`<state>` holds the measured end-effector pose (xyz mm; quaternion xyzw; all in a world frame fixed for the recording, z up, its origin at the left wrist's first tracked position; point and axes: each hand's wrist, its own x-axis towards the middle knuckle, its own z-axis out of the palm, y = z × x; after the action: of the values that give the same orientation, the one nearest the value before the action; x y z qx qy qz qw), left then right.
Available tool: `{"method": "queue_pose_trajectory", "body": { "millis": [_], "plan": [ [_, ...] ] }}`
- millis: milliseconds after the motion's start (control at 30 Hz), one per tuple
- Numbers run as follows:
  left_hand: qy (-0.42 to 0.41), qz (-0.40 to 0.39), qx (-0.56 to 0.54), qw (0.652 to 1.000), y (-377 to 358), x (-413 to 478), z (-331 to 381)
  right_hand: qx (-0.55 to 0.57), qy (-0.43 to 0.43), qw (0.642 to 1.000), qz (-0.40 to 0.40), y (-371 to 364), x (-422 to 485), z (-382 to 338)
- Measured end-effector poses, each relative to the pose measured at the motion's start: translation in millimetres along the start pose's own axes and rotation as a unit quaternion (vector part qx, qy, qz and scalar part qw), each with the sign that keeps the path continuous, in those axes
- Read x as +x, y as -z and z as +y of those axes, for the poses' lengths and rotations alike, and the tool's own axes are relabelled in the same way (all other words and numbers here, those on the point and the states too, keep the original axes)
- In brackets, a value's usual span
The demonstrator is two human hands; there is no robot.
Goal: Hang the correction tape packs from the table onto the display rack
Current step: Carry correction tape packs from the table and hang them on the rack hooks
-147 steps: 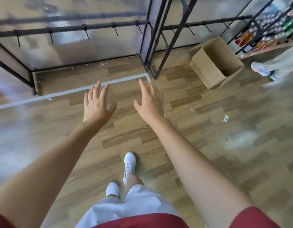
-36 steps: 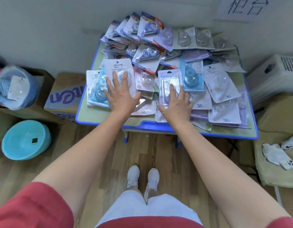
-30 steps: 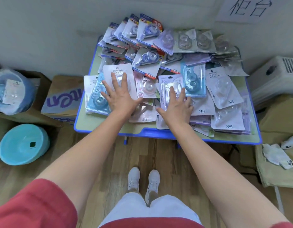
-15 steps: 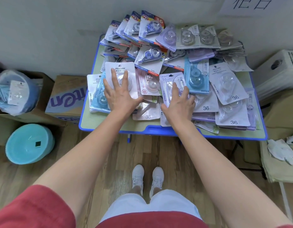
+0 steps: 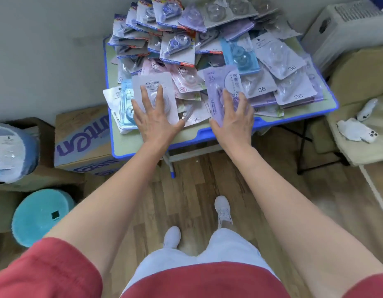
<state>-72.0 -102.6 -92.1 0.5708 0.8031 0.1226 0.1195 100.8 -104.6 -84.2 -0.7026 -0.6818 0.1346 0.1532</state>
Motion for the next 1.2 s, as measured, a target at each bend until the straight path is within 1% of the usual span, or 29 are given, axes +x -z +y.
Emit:
{"method": "queue_pose_trajectory", "body": {
  "millis": [133,267,400,567,733,900,967,1067,1133,1200],
  "plan": [
    [-0.093,-0.009,0.003,0.996,5,-26,-17,0.024,-0.060,0.996,0.054,-14,-52,-6],
    [-0.187,-0.023,0.041,0.981,2,-56,-25,0.066,-0.128,0.986,0.087,-28,-115,-6],
    [-0.282,-0.056,0.052,0.956,-15,-95,-18,0.080,-0.186,0.973,0.110,-35,-179,10],
    [-0.388,-0.093,0.118,0.910,-46,-159,-3,0.086,-0.269,0.949,0.139,-34,-261,40],
    [-0.445,-0.126,0.068,0.884,-68,-241,8,0.099,-0.347,0.919,0.159,-37,-348,61],
    [-0.519,-0.181,0.048,0.834,-84,-317,9,0.100,-0.436,0.876,0.180,-42,-429,66],
    [-0.556,-0.199,0.049,0.806,-90,-341,9,0.103,-0.476,0.849,0.204,-42,-454,68],
    [-0.602,-0.238,0.058,0.760,-99,-375,11,0.088,-0.541,0.799,0.247,-43,-492,65],
    [-0.634,-0.257,0.058,0.727,-105,-397,11,0.080,-0.572,0.771,0.268,-44,-515,62],
    [-0.652,-0.284,0.051,0.701,-109,-419,10,0.075,-0.602,0.744,0.281,-47,-539,58]
  ]
}}
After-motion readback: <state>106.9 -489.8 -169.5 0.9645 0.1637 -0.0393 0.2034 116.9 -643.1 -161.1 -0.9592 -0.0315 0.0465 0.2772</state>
